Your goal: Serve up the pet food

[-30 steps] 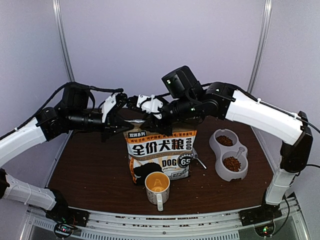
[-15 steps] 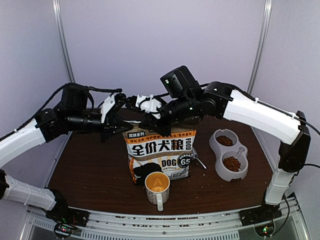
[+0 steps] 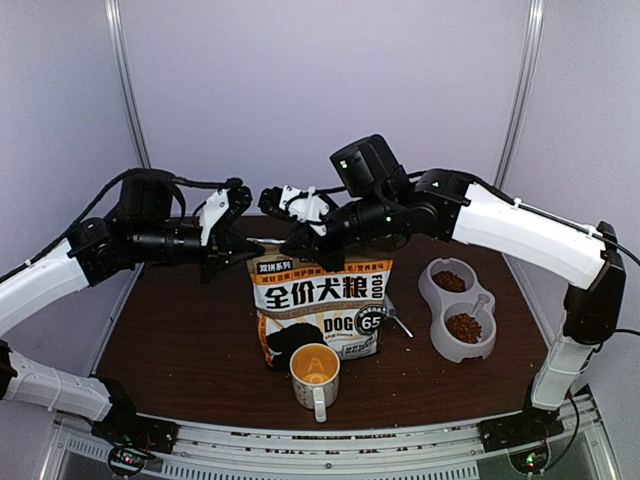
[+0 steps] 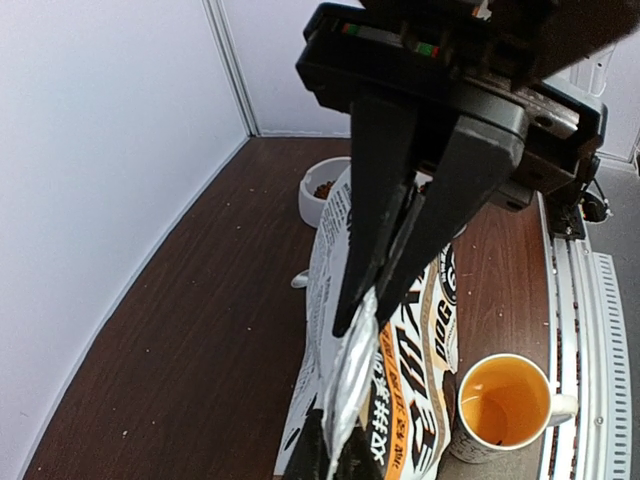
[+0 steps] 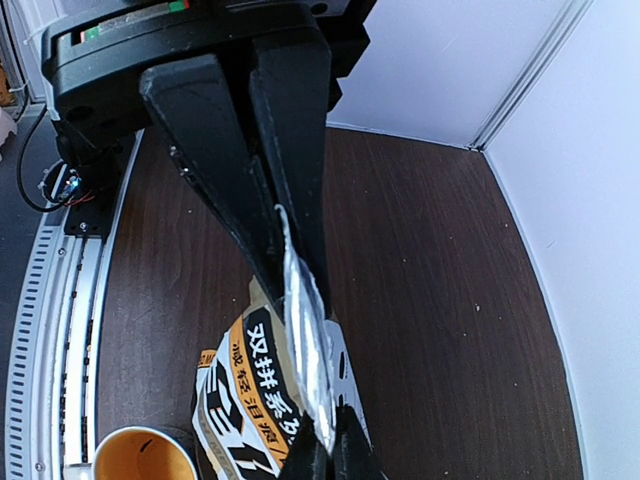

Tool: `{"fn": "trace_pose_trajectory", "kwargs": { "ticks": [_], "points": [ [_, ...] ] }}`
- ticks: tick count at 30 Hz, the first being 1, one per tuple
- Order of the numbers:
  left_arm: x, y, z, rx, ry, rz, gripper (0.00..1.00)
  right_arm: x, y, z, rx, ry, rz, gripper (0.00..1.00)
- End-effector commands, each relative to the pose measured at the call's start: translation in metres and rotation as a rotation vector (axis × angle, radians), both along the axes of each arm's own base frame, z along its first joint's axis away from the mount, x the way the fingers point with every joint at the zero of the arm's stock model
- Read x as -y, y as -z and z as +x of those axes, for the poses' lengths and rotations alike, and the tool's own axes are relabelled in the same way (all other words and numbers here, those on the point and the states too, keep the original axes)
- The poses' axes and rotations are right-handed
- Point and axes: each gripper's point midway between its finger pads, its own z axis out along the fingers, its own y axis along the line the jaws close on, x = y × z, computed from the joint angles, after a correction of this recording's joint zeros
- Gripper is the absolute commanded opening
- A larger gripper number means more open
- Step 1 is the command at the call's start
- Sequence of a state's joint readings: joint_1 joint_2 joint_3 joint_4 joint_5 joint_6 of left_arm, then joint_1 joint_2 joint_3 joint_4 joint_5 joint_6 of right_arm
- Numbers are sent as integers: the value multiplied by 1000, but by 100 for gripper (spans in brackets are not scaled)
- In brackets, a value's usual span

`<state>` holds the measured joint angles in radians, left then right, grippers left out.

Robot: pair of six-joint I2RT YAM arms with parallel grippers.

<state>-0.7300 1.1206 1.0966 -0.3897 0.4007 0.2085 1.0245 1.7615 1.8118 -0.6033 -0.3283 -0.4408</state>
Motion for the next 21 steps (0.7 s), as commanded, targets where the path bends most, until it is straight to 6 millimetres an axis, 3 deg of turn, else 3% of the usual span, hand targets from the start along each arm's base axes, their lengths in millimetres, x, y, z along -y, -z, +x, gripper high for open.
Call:
{"fn": "trace_pose_trajectory", "kwargs": {
  "ticks": [1, 7, 21],
  "points": [
    [-1, -11, 3, 49, -5, -32, 0, 0, -29, -3, 11, -10, 92, 0],
    [5, -17, -6, 34, 46, -83, 0, -10, -22, -4, -31, -31, 91, 10],
    [8, -18, -9, 20, 71, -99, 0, -32, -12, -8, -94, -95, 68, 13]
  ]
}}
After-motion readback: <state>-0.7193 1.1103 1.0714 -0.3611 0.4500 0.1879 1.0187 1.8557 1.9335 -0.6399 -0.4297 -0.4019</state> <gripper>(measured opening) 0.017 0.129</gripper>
